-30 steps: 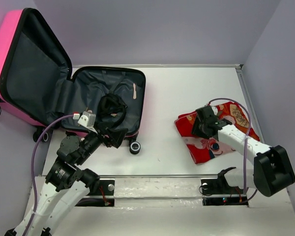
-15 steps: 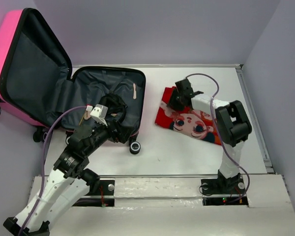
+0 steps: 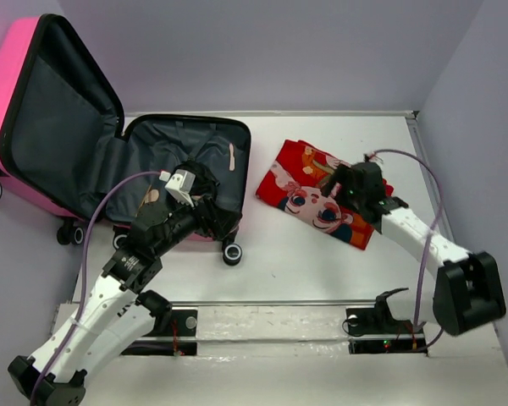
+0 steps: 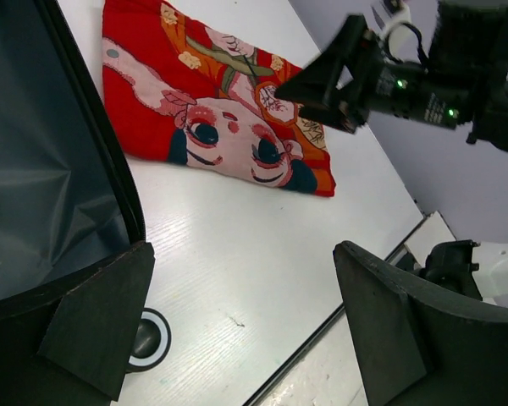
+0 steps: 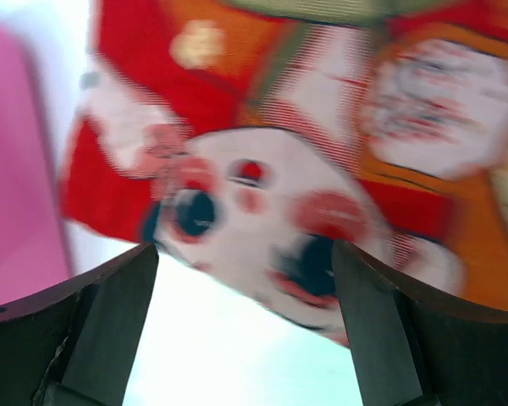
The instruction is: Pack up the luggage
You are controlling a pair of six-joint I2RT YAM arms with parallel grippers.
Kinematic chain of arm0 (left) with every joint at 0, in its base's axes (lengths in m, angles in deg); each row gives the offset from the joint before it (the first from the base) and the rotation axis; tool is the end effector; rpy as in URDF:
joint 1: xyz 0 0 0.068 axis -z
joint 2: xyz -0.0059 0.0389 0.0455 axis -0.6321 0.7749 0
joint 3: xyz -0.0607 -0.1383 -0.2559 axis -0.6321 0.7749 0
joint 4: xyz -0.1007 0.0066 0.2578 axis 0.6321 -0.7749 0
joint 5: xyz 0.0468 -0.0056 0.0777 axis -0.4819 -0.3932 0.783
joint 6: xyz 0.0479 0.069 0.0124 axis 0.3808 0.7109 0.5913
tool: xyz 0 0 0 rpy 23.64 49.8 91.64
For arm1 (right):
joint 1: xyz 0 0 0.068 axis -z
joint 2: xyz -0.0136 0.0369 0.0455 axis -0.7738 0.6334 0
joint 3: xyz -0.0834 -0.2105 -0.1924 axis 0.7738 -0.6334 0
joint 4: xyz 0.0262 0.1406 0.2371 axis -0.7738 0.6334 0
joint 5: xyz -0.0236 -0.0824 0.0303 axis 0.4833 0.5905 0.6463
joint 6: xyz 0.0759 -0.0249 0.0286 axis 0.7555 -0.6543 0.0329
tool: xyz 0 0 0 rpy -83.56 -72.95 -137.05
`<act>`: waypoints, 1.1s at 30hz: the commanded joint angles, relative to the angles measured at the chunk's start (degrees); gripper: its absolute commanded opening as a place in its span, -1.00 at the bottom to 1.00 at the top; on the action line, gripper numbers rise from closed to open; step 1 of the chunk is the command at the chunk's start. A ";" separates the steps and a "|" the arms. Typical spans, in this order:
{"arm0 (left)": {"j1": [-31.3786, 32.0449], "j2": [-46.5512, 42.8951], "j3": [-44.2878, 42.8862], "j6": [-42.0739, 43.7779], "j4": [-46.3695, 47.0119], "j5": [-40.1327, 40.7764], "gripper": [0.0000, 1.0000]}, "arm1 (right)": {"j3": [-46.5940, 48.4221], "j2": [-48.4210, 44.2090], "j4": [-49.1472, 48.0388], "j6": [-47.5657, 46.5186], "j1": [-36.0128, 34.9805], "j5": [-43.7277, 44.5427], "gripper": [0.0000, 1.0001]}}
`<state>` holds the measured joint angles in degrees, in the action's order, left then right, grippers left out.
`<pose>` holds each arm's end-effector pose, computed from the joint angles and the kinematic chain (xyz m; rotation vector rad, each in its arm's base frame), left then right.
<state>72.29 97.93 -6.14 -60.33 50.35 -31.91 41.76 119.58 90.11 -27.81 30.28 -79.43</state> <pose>0.1505 -0.1194 0.3401 0.2758 1.6968 -0.9998 0.3170 0.1067 0.2332 0.4378 2.2089 0.4081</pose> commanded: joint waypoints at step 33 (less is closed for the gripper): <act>13.67 16.53 -10.16 -1.06 6.19 6.18 0.98 | -1.07 1.53 7.20 -17.13 31.76 15.53 -0.86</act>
<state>82.06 108.93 -9.85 -61.44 54.55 -30.95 36.43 124.74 94.68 -38.10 61.33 -79.15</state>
